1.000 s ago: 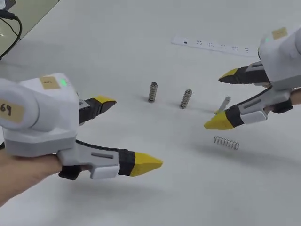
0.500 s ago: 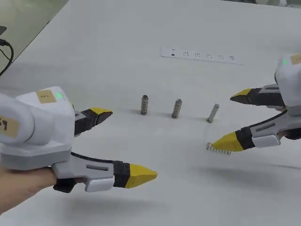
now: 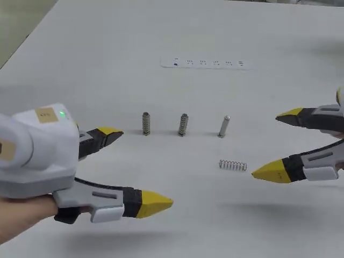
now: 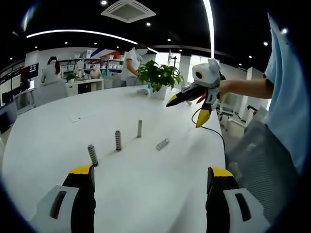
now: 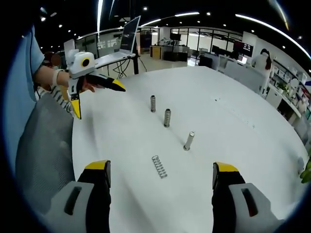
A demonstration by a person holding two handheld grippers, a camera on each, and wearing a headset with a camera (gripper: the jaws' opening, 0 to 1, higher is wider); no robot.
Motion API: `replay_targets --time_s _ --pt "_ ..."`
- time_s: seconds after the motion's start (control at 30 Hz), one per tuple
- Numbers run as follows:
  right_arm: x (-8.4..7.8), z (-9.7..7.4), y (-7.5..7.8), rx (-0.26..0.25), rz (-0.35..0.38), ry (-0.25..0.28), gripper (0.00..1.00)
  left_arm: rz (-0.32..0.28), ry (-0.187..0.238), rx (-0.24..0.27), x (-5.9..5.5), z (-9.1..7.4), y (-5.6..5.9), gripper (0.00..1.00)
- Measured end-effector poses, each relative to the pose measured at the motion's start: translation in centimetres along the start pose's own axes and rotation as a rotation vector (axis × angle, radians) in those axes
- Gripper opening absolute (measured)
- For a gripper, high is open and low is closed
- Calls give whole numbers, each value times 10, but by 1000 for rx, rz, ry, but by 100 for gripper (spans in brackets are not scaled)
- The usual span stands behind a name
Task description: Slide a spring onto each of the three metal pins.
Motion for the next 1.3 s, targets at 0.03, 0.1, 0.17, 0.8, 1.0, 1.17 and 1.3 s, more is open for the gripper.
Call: replay_targets --time_s 0.03,0.1,0.17,0.8,1.0,1.17,1.3 --pt "-2 -2 -1 -2 7 1 84 3 -2 -2 1 1 1 93" --pt "-7 -5 -4 -10 33 14 86 11 -5 -11 1 3 2 93" --pt "-13 -8 -6 -29 44 12 87 15 -9 -19 2 5 2 93" --pt "-51 -28 -28 -67 161 44 89 89 -38 -100 20 37 8 92" --pt "-54 -30 -32 -64 181 48 89 120 -47 -125 27 49 8 92" --pt "-57 -32 -33 -67 192 49 89 147 -63 -147 29 62 5 89" --pt "-59 -33 -33 -70 201 49 88 160 -70 -162 31 72 5 85"
Point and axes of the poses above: the centre of the closed fingertips' face, and the gripper's own axes: z roughly forward along the fingers, y roughly to its right, x roughly out of its top, the point moved 9 cm from there along -z, roughly backward along the fingers, and after that the axes turned 13 degrees about -y, right-handed, at the moved point
